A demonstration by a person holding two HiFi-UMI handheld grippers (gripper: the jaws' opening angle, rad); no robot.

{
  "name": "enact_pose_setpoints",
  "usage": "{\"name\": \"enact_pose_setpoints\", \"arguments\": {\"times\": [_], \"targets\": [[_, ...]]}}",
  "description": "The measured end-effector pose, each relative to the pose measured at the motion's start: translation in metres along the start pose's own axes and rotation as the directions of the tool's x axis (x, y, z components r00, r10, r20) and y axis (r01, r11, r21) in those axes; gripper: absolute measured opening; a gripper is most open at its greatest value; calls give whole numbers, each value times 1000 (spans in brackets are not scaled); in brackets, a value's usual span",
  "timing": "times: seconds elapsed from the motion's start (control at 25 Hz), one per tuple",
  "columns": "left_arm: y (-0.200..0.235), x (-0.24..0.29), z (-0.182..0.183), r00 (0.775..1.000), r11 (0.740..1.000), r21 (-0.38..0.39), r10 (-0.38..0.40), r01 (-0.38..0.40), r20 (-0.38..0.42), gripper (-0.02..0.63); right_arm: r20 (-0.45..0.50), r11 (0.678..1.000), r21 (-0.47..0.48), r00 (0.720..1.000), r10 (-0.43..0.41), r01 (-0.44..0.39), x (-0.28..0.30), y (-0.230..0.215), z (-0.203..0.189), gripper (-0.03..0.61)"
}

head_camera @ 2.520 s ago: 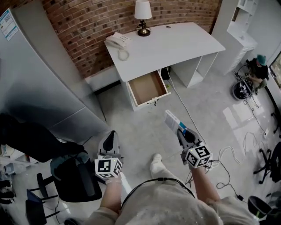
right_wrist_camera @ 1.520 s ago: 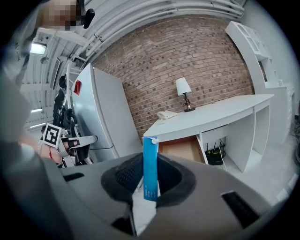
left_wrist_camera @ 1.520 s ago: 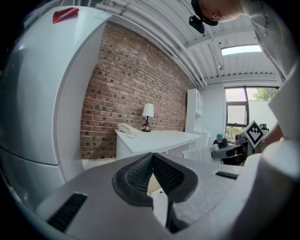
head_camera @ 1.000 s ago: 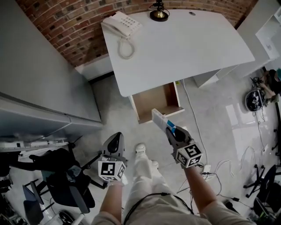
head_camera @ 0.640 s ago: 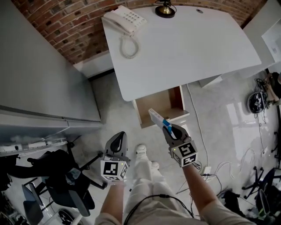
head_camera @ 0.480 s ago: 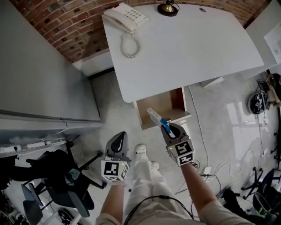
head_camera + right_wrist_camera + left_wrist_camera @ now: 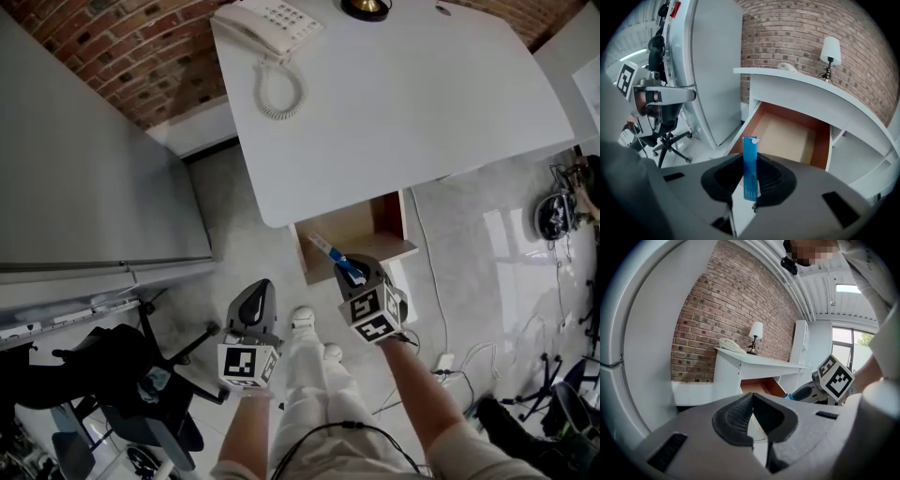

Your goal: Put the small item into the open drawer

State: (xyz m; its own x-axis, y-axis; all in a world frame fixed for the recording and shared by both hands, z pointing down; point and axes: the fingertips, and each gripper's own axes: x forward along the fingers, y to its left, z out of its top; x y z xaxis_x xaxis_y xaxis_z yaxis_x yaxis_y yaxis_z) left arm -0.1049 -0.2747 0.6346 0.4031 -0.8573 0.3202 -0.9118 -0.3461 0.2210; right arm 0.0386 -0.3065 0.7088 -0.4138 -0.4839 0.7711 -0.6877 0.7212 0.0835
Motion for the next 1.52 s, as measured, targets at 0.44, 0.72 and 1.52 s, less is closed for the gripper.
{"name": "enact_pose_setpoints", "arguments": {"times": [0.44, 0.72, 1.52], "targets": [[18, 3, -8, 1000, 1000, -14, 15, -15, -9, 5, -193, 988, -144, 981, 31, -60, 48, 22, -8, 75], [32, -4, -9, 999, 999, -23, 33, -33, -7, 5, -228, 986, -149, 973, 35, -70, 61, 28, -8, 81], [34, -19, -6, 999, 998, -41, 52, -52, 14, 5, -158, 993, -90, 985, 63, -78, 50, 35, 0, 132]]}}
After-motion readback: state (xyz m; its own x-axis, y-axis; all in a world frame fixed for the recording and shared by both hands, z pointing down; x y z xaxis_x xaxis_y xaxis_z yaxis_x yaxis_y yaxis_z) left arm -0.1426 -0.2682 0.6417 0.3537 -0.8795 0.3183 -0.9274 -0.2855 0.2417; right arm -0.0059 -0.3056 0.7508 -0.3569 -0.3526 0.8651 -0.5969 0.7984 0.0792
